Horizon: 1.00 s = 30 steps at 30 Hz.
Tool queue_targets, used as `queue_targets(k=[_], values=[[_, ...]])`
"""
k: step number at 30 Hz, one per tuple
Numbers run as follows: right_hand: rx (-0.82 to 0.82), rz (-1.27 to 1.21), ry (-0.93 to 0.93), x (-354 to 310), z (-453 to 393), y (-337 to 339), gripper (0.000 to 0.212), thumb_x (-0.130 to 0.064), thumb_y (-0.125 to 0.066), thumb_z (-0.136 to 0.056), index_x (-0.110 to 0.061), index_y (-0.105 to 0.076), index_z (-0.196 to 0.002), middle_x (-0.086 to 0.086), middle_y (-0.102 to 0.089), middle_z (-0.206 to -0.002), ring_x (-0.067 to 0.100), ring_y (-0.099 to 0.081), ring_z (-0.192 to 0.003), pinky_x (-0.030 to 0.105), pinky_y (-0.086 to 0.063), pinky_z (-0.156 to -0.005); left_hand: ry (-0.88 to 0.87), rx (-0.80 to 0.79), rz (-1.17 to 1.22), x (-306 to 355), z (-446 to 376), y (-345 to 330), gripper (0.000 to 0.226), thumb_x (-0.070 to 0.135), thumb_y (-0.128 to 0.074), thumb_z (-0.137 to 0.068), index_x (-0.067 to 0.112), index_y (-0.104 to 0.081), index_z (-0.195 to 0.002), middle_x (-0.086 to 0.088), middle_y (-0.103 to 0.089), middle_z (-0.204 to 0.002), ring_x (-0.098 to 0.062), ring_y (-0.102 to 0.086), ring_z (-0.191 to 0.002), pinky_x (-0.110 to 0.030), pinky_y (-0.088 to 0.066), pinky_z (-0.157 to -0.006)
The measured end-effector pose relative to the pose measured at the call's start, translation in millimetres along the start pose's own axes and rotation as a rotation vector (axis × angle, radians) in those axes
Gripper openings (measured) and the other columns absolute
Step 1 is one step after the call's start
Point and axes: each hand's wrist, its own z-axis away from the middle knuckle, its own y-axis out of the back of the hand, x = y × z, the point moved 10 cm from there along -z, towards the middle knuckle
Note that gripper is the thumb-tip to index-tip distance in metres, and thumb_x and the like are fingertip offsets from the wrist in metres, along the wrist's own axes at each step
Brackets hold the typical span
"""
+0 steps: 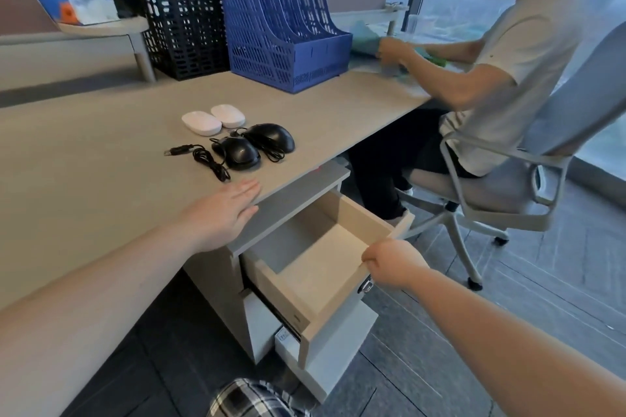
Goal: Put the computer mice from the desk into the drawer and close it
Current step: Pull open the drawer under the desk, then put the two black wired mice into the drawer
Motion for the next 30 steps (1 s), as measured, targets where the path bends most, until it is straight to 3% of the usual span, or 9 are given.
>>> queue_targets(k=[4, 8, 11, 14, 17, 22, 26, 30], values=[[-0.078, 0.0, -0.086, 16, 21, 2, 0.037, -0.018, -0.038, -0.086, -0.017, -0.072, -0.102, 0.005, -0.074, -0.098, 0.027, -0.068, -0.087, 0.037, -0.06, -0.079, 0.003, -0.004, 0.008, 0, 4, 2, 0.053, 0.033, -0.027, -0.102, 0.015, -0.013, -0.15, 0.002, -0.007, -0.16, -0.008, -0.004, -0.146, -0.023, -0.002, -0.114], [-0.106, -0.042, -0.125, 23, 25, -2, 0.027, -0.016, -0.037, -0.083, -0.015, -0.061, -0.07, 0.007, -0.07, -0.082, 0.024, -0.058, -0.07, 0.034, -0.056, -0.07, 0.008, -0.002, 0.041, 3, 6, 7, 0.052, 0.034, -0.027, -0.102, 0.017, -0.018, -0.15, 0.004, -0.013, -0.16, -0.008, -0.009, -0.146, -0.023, -0.008, -0.114], [-0.016, -0.108, -0.138, 18, 20, 12, 0.034, -0.018, -0.037, -0.086, -0.015, -0.07, -0.095, 0.007, -0.075, -0.1, 0.026, -0.067, -0.088, 0.038, -0.059, -0.079, 0.059, 0.094, 0.127, -3, 7, 20, 0.046, 0.034, -0.035, -0.101, 0.015, -0.04, -0.143, 0.001, -0.037, -0.152, -0.014, -0.031, -0.14, -0.029, -0.025, -0.112], [0.124, -0.178, -0.101, -2, 10, 43, 0.035, -0.02, -0.039, -0.09, -0.02, -0.067, -0.112, 0.003, -0.073, -0.109, 0.023, -0.066, -0.1, 0.038, -0.056, -0.086, 0.087, 0.296, 0.091, -12, 8, 43, 0.04, 0.037, -0.046, -0.096, 0.012, -0.056, -0.125, -0.005, -0.058, -0.128, -0.025, -0.051, -0.119, -0.04, -0.046, -0.093], [0.322, -0.309, -0.02, -35, -17, 88, 0.03, -0.019, -0.044, -0.091, -0.014, -0.067, -0.11, 0.008, -0.072, -0.11, 0.026, -0.065, -0.104, 0.042, -0.054, -0.089, 0.252, 0.434, 0.042, -48, 6, 64, 0.058, 0.051, -0.057, -0.085, 0.017, -0.048, -0.131, -0.006, -0.05, -0.131, -0.028, -0.044, -0.12, -0.044, -0.047, -0.091], [0.557, -0.45, 0.111, -82, -60, 153, 0.041, -0.031, -0.055, -0.091, -0.021, -0.054, -0.131, 0.003, -0.064, -0.122, 0.023, -0.05, -0.123, 0.033, -0.041, -0.099, 0.425, 0.294, 0.091, -78, -18, 67, 0.1, 0.081, -0.057, -0.06, 0.04, -0.02, -0.143, -0.004, -0.019, -0.152, -0.034, -0.022, -0.135, -0.052, -0.041, -0.101], [0.476, -0.467, 0.166, -117, -119, 169, 0.069, -0.039, -0.063, -0.083, -0.028, -0.034, -0.144, 0.005, -0.048, -0.142, 0.029, -0.039, -0.133, 0.041, -0.034, -0.109, 0.422, 0.156, 0.121, -74, -54, 62, 0.101, 0.081, -0.054, -0.063, 0.043, -0.009, -0.146, -0.003, -0.004, -0.159, -0.034, -0.006, -0.144, -0.052, -0.025, -0.113], [0.315, -0.475, 0.193, -138, -169, 159, 0.083, -0.046, -0.061, -0.075, -0.036, -0.02, -0.147, 0.009, -0.029, -0.155, 0.032, -0.023, -0.144, 0.052, -0.028, -0.115, 0.42, 0.089, 0.036, -70, -77, 48, 0.077, 0.061, -0.052, -0.077, 0.04, -0.019, -0.143, -0.005, -0.012, -0.157, -0.04, -0.018, -0.138, -0.053, -0.032, -0.108]])
